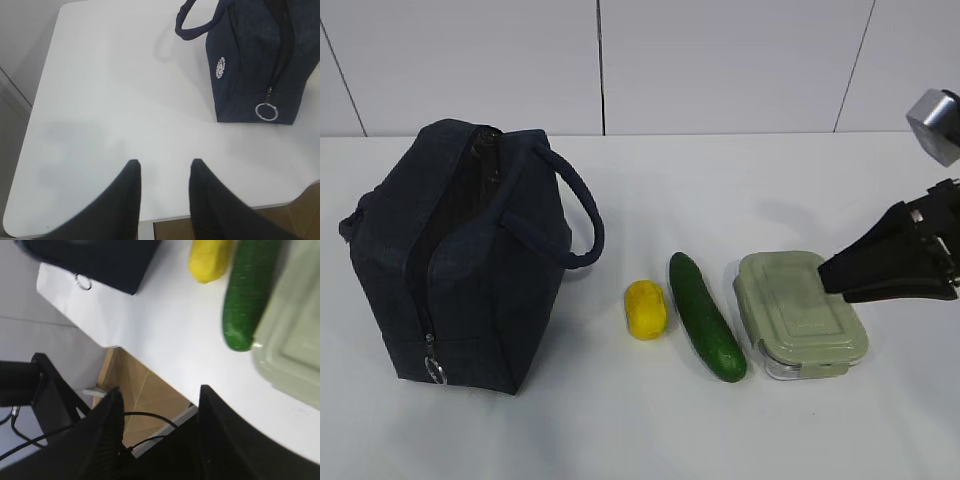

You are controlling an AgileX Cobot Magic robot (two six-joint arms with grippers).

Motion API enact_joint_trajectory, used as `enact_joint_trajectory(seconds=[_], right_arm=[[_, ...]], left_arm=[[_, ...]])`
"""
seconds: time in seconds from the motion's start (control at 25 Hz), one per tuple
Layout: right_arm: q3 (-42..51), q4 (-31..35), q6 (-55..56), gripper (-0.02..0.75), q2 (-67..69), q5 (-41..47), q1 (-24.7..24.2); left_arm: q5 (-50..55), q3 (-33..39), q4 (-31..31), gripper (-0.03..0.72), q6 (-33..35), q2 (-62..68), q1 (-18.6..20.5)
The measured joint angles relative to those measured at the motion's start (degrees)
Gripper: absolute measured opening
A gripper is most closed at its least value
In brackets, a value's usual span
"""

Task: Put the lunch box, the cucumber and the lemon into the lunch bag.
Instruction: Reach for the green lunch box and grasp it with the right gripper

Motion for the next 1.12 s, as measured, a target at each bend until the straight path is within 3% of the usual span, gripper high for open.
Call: enact_joint_trajectory(seconds=[0.48, 0.88, 1.12], right_arm=[[-1.6, 0.4, -4.9, 0.369, 7.6, 0.0, -11.4], [-6.1, 1.0, -7.5, 0.381, 23.7, -0.8, -11.8], [-6.8, 2.5, -10.5, 0.486, 25.0, -0.9, -11.8]], left_arm=[[0.0, 0.0, 0.0, 0.237, 0.0, 0.0, 0.0], [0.0, 0.0, 0.0, 0.237, 0.0, 0.0, 0.0], [0.0, 0.0, 0.0, 0.237, 0.0, 0.0, 0.0]])
